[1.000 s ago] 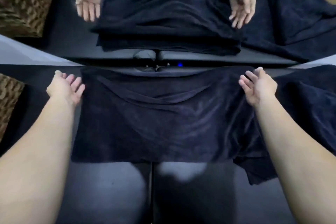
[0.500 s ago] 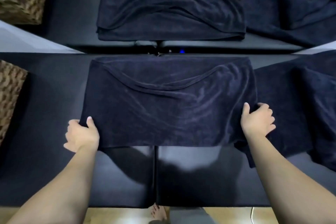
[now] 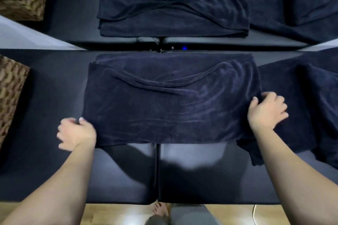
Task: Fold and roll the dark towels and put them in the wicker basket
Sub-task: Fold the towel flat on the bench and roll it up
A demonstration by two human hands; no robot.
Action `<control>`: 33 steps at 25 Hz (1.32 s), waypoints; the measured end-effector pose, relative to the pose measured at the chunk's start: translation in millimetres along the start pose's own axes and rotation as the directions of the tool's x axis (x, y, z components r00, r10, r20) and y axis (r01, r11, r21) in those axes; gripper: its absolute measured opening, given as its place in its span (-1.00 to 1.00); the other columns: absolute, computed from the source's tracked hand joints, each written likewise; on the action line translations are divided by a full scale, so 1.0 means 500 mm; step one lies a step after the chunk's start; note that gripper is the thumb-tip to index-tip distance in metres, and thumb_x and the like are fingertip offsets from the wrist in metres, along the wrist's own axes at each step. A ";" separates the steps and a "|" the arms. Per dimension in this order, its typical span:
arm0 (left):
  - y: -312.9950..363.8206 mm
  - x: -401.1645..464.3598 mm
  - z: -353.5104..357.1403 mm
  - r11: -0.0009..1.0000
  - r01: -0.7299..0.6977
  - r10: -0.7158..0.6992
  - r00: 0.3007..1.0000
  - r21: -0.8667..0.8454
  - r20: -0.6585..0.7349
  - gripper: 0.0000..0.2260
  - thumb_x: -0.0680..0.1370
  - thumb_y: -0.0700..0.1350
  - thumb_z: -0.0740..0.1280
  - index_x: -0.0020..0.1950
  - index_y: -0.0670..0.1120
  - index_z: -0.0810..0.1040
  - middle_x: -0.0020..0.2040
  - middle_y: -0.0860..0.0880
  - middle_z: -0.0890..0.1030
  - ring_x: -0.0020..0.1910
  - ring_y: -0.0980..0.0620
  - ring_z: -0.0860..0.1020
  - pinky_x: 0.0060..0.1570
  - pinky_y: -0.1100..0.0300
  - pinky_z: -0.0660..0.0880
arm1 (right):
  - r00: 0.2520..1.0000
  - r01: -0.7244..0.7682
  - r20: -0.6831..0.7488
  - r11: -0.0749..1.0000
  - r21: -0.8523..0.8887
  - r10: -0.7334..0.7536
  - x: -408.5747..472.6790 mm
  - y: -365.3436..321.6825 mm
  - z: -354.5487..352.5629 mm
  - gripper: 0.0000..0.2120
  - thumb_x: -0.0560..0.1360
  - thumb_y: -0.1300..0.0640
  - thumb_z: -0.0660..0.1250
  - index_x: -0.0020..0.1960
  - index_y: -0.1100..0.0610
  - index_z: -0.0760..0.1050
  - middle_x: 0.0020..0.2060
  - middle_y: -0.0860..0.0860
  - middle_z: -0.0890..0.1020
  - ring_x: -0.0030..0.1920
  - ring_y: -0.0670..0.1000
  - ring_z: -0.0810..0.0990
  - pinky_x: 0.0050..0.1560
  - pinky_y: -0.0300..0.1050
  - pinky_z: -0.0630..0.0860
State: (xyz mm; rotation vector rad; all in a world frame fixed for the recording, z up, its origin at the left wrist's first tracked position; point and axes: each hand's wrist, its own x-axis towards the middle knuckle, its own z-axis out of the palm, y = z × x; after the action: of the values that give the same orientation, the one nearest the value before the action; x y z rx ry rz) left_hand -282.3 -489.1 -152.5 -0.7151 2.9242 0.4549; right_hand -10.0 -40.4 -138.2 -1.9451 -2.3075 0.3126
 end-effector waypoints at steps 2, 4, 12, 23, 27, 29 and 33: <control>0.076 -0.008 0.014 0.937 -0.347 0.346 0.938 -0.035 -0.033 -0.83 0.60 -0.06 0.30 0.16 -0.04 0.57 0.20 -0.17 0.57 0.23 -0.29 0.48 0.20 -0.21 0.40 | 0.945 0.324 0.012 0.944 0.052 -0.325 0.008 -0.074 0.012 -0.82 0.59 0.09 0.31 0.17 0.10 0.53 0.17 0.22 0.53 0.17 0.36 0.46 0.17 0.27 0.37; 0.171 -0.014 0.030 0.729 -0.674 0.681 0.731 -0.119 0.037 -0.80 0.61 -0.07 0.29 0.19 -0.04 0.62 0.18 -0.10 0.63 0.19 -0.23 0.53 0.19 -0.14 0.43 | 0.812 0.554 0.104 0.815 0.171 -0.574 0.018 -0.161 0.026 -0.84 0.61 0.12 0.29 0.15 0.10 0.57 0.12 0.16 0.59 0.13 0.33 0.49 0.14 0.24 0.40; 0.395 -0.045 0.111 0.243 -0.969 0.784 0.169 -0.045 0.598 -0.52 0.41 0.39 0.41 0.24 0.20 0.53 0.15 0.15 0.47 0.24 0.04 0.35 0.32 -0.06 0.13 | 0.398 0.870 0.531 0.491 0.039 -0.748 0.010 -0.342 0.103 -0.36 0.54 -0.09 0.42 0.54 -0.01 0.29 0.45 -0.03 0.39 0.43 0.12 0.30 0.39 0.12 0.17; 0.496 0.025 0.092 0.373 -0.910 0.829 0.240 -0.181 0.506 -0.76 0.62 0.14 0.31 0.02 0.02 0.34 -0.23 0.03 0.52 -0.19 -0.06 0.47 -0.15 0.03 0.35 | 0.597 0.715 0.235 0.642 0.277 -0.767 0.065 -0.400 0.103 -0.83 0.70 0.06 0.19 0.11 0.15 0.46 -0.16 0.06 0.60 -0.09 0.19 0.48 0.11 0.02 0.26; 0.517 0.030 0.134 0.306 -0.952 0.912 0.291 -0.007 0.288 -0.77 0.61 0.09 0.34 0.16 0.00 0.45 0.01 0.00 0.56 0.05 -0.09 0.49 0.12 -0.02 0.32 | 0.692 0.700 0.168 0.710 0.080 -0.702 0.083 -0.420 0.125 -0.78 0.67 0.02 0.23 0.18 0.14 0.49 0.02 0.10 0.55 0.05 0.21 0.45 0.13 0.13 0.28; 0.507 0.021 0.144 0.366 -0.922 0.915 0.382 0.130 0.133 -0.80 0.59 0.02 0.35 0.17 -0.01 0.49 0.06 -0.04 0.53 0.08 -0.12 0.47 0.11 -0.07 0.31 | 0.733 0.678 0.088 0.735 -0.011 -0.674 0.073 -0.419 0.130 -0.76 0.60 0.05 0.32 0.21 0.13 0.50 0.07 0.13 0.50 0.06 0.23 0.44 0.10 0.16 0.30; 0.438 -0.004 0.167 0.317 -0.948 0.928 0.318 0.038 0.196 -0.82 0.63 0.02 0.23 -0.05 -0.05 0.51 -0.13 -0.01 0.57 -0.10 -0.12 0.54 -0.03 -0.03 0.35 | 0.587 0.808 0.100 0.589 -0.008 -0.804 0.021 -0.389 0.150 -0.85 0.56 0.05 0.33 -0.04 0.14 0.54 -0.15 0.10 0.56 -0.14 0.23 0.54 -0.10 0.12 0.37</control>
State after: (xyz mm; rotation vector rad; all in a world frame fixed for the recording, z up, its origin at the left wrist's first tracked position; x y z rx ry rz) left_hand -380.6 -277.2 -173.9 1.1680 2.8239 0.2923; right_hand -214.8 -67.6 -167.7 -0.6819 -2.9656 0.2287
